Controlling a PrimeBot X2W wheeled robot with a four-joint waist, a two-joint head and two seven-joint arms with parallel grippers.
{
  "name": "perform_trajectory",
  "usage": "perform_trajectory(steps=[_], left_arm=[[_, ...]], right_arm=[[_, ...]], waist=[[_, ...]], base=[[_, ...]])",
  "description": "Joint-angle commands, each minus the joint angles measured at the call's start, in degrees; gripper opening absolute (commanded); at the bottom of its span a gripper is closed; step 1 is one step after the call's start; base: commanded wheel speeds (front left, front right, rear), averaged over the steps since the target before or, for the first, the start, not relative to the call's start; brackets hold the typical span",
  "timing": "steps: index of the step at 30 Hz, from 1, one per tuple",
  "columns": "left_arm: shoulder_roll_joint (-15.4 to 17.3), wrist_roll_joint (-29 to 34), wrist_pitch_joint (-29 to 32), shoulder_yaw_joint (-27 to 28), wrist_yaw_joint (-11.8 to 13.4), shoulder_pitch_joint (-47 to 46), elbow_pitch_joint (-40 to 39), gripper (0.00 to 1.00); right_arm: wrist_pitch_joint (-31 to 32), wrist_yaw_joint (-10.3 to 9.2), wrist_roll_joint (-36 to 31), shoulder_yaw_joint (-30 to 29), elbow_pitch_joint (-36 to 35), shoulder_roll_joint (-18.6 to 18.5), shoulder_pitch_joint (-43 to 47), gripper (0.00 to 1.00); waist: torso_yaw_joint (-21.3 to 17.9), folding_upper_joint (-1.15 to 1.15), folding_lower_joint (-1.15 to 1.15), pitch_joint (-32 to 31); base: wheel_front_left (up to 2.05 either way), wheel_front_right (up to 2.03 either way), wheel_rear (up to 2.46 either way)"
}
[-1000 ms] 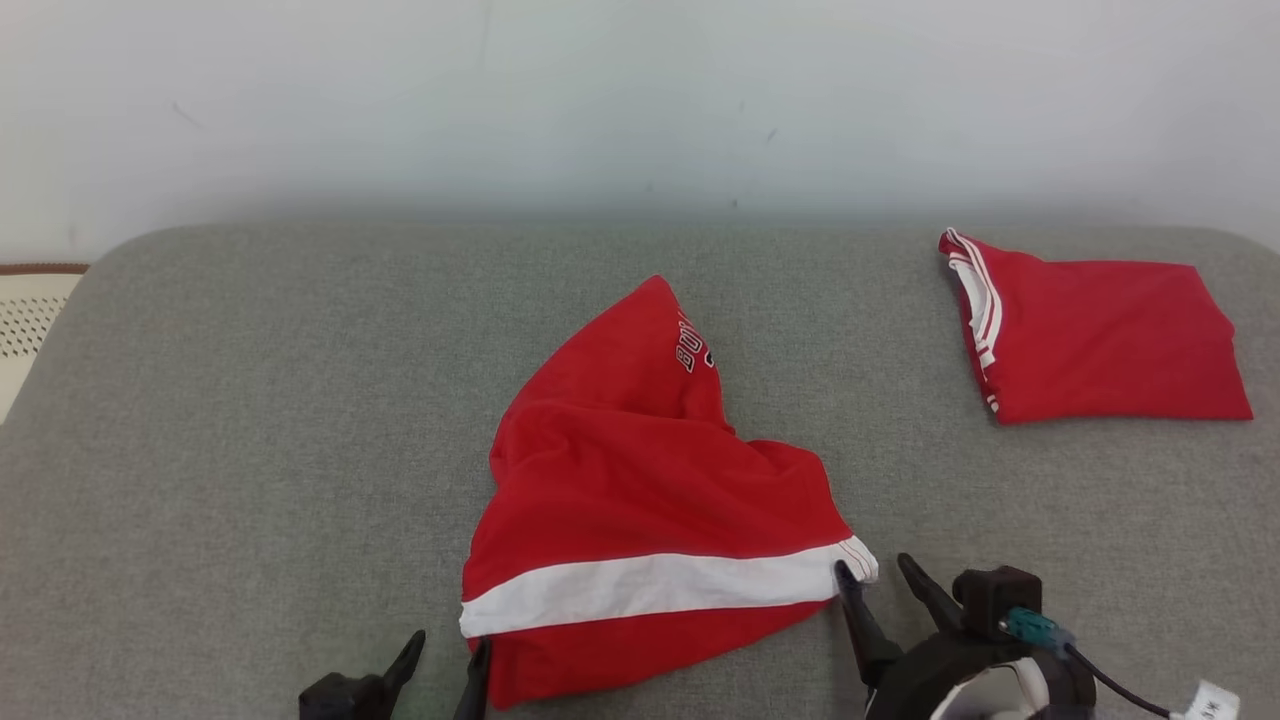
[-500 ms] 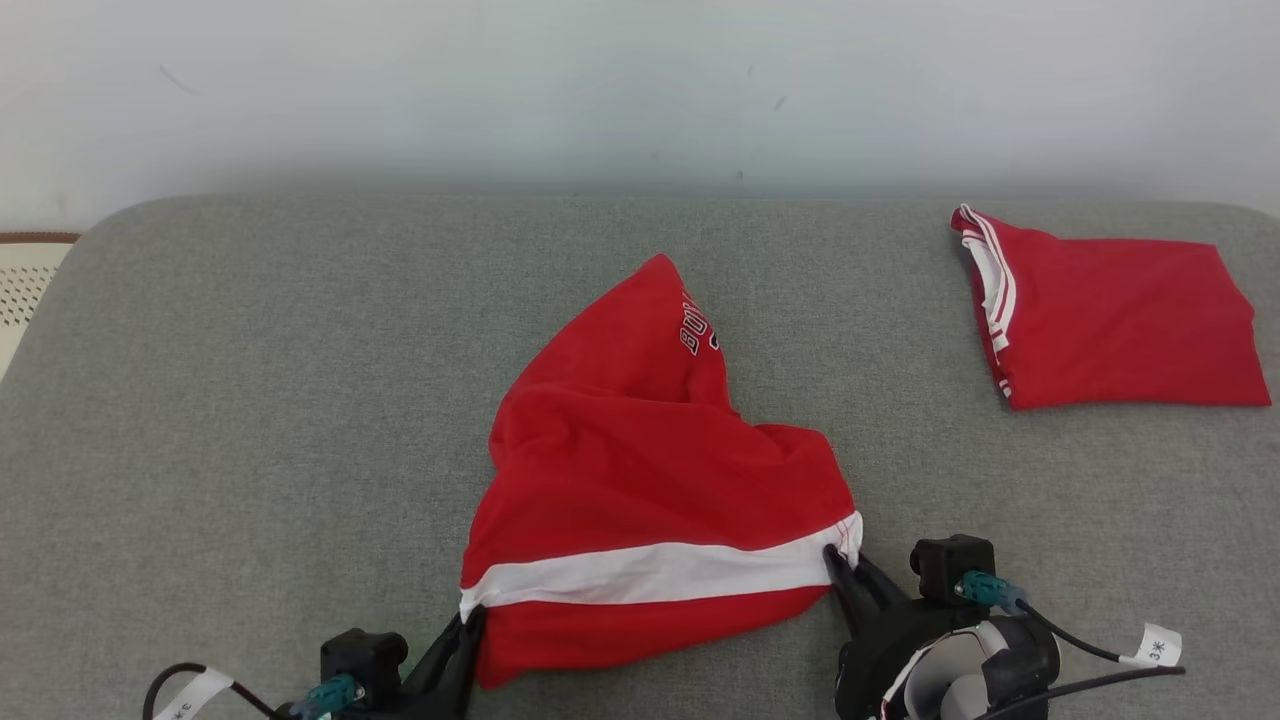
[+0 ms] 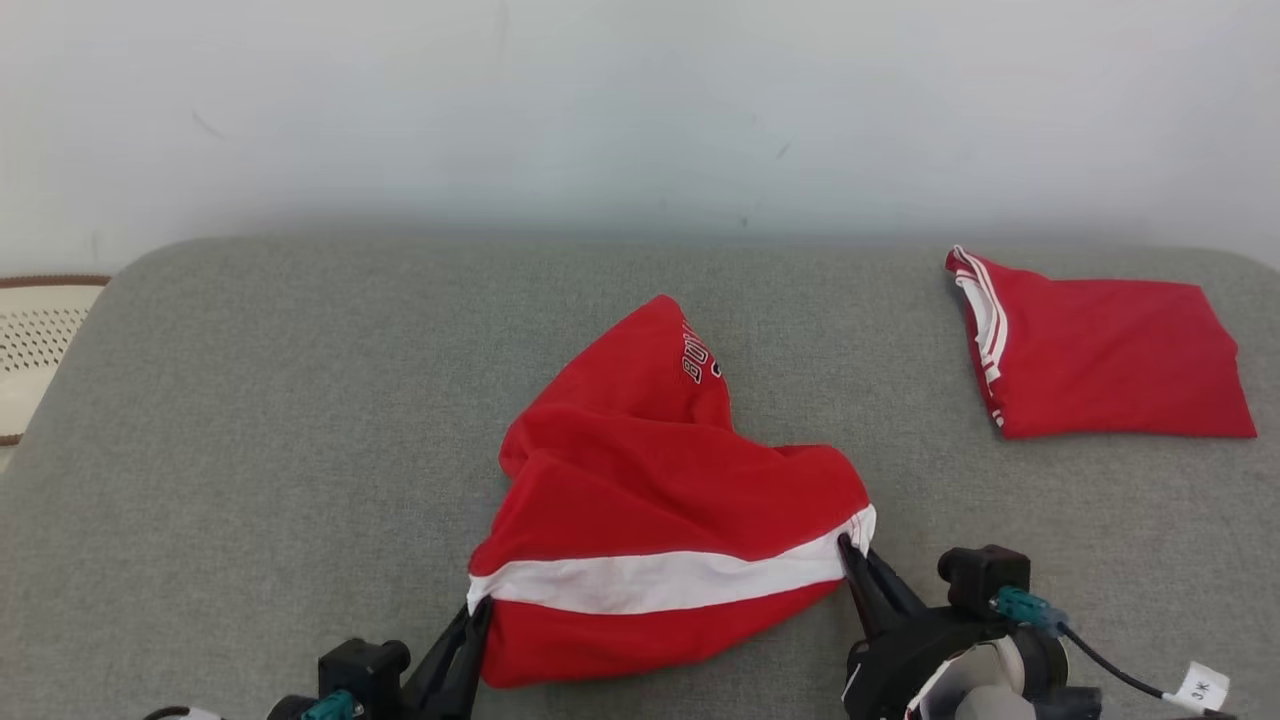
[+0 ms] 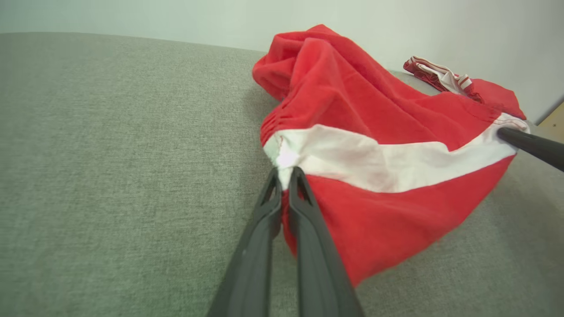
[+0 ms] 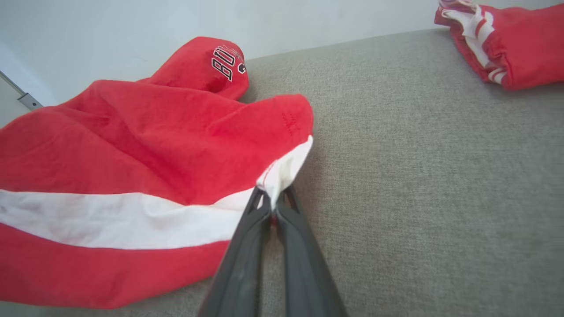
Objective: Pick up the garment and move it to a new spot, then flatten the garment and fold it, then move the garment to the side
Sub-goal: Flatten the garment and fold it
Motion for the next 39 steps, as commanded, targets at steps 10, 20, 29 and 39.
perform_trajectory(steps=[10, 20, 29, 39], left_arm=[[5.71, 2.09, 4.79, -1.43, -1.44, -7.94, -10.62, 0.0], [11.93, -1.01, 12.17, -2.93, -2.74, -31.42, -10.79, 0.0], [13.15, -9.77, 14.6, -7.4, -2.78, -59.26, 0.83, 0.0], [9.01, -10.7, 6.88, -6.22, -2.03, -81.69, 18.95, 0.0]], right_arm=[[5.55, 0.03, 3.78, 0.64, -14.09, -3.84, -5.05, 0.0], [14.13, 0.03, 7.39, -3.17, -13.92, -2.78, -26.15, 0.0], [18.9, 0.03, 12.31, -7.16, -1.68, -2.3, -54.2, 0.0], [14.43, 0.02, 7.68, -9.97, 16.53, -1.1, -75.71, 0.0]], waist=[[-1.55, 0.0, 0.0, 0.35], [-3.15, 0.0, 0.0, 10.02], [-2.22, 0.0, 0.0, 21.04], [-2.12, 0.0, 0.0, 23.69]], base=[[0.0, 0.0, 0.0], [0.0, 0.0, 0.0], [0.0, 0.0, 0.0], [0.0, 0.0, 0.0]])
